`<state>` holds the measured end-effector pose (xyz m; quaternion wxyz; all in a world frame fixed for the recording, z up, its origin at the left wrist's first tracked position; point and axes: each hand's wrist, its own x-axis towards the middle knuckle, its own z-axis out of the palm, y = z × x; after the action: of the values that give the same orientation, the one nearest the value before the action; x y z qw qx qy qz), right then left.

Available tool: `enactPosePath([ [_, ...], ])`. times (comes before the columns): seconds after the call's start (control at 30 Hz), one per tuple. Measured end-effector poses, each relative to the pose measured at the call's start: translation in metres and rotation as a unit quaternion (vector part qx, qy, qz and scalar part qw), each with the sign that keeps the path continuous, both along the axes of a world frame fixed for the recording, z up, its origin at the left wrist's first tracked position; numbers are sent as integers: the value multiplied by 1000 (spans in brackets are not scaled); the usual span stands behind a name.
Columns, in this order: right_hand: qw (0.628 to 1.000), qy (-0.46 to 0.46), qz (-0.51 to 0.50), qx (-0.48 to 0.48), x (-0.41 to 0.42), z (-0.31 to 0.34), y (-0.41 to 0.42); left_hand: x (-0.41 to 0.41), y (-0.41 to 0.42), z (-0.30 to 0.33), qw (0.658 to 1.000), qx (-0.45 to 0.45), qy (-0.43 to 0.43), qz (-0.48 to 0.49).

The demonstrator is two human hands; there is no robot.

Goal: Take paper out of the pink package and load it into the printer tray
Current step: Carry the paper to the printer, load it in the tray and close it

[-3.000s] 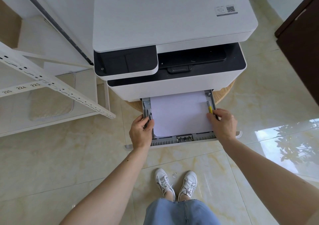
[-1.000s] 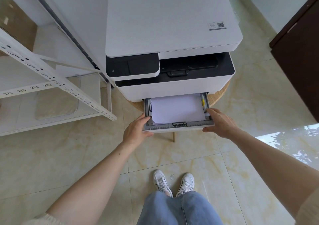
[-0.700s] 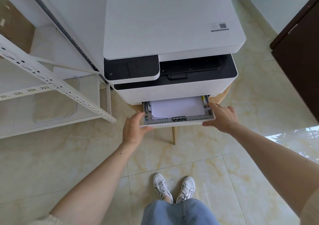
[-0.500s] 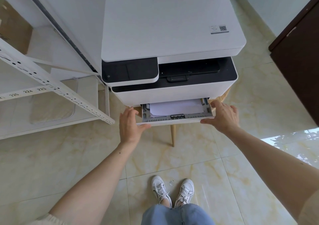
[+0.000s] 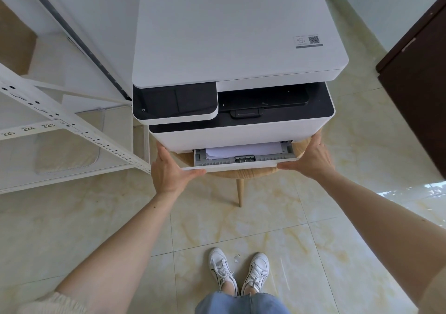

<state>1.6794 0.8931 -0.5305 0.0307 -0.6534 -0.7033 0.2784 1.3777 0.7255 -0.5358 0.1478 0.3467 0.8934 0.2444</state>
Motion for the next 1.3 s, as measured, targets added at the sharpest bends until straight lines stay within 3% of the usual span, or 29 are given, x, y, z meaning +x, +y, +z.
enactPosePath([
  [0.17, 993, 119, -28, 0, 2, -4, 3, 1, 5, -3, 999, 21, -16, 18],
  [0.4, 986, 148, -71, 34, -4, -11, 10, -3, 16, -9, 997, 45, -35, 53],
  [0.6, 985, 163, -58, 13, 0, -14, 11, -10, 10, -11, 989, 117, -91, 17],
  [0.77, 981, 182, -67, -3, 2, -16, 12, -20, 7, -19, 985, 119, -127, -4],
  [1.03, 978, 191, -78, 9, 0, -16, 13, -21, 10, -20, 989, 116, -90, 21],
  [1.3, 960, 218, -169, 40, -16, -15, 12, -21, 21, -20, 989, 118, -38, 86],
])
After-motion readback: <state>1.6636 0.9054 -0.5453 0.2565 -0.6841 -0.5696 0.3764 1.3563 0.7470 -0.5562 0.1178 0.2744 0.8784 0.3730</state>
